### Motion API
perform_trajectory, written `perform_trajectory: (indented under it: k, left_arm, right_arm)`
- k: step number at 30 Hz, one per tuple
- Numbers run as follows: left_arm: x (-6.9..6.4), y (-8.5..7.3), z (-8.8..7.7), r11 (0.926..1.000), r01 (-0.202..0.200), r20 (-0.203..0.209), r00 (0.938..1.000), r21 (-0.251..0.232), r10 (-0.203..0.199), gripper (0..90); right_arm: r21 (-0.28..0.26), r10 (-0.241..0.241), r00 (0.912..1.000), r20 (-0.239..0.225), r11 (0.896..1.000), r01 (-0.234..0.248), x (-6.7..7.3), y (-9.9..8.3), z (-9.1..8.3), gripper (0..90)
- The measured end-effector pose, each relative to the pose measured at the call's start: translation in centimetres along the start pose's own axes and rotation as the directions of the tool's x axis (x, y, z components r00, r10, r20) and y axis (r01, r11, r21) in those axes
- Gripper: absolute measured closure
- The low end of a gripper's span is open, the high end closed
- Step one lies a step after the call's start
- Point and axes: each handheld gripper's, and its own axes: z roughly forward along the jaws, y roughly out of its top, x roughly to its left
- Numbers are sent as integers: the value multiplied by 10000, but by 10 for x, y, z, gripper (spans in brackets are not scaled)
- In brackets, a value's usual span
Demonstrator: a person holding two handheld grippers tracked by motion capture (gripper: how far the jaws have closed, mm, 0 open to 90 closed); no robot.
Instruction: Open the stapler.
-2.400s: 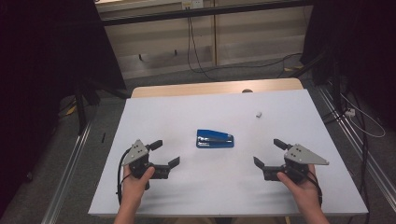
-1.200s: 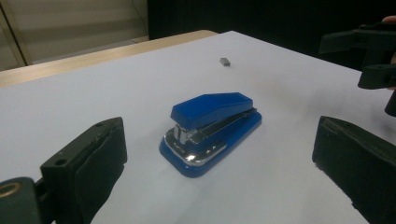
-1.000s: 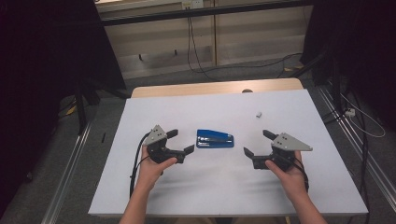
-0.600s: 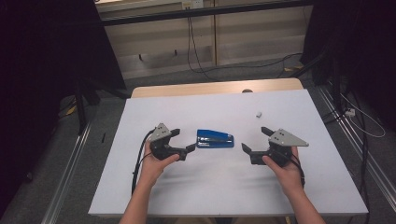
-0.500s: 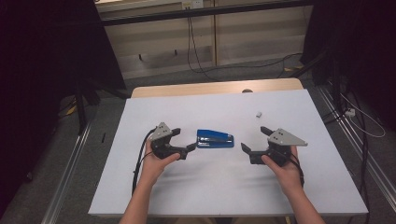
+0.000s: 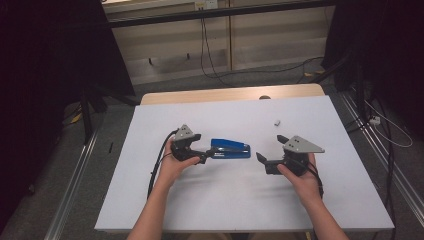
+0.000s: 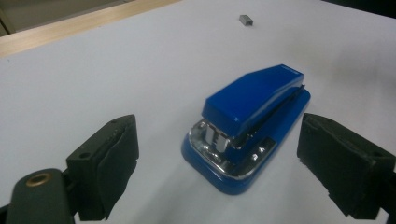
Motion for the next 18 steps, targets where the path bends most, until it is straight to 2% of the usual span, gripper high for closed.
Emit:
perform_trajectory:
  k: [2,5,7,10,11,14,15,18]
  left_arm:
    - [1,1,2,10000,8,95,10000,44,-8,157]
    - [4,3,9,9990,-206,140,9997,408,201,185]
    - [3,2,12,9986,-109,294,9995,514,94,208]
    - [3,3,14,9982,-309,358,9989,516,291,261]
    - [3,3,15,9983,-318,525,9982,488,292,261]
    - [2,2,18,9966,-499,740,9962,655,450,374]
    - [3,2,20,9969,-337,839,9961,718,277,374]
    - [4,1,22,9981,-243,1004,9948,573,184,455]
  right_arm:
    - [54,-59,10000,-4,10000,59,0,1,2,49]
    - [140,-59,10000,2,9999,59,1,2,4,49]
    - [185,-61,10000,5,9998,61,2,2,5,50]
    - [221,-97,10000,-7,9997,98,3,4,6,51]
    - [221,-97,10000,-7,9997,98,3,4,6,51]
    - [291,-131,9999,39,9995,129,4,5,5,51]
    - [321,-129,9999,68,9994,127,3,4,5,51]
    - [417,-131,9999,100,9990,127,3,4,5,51]
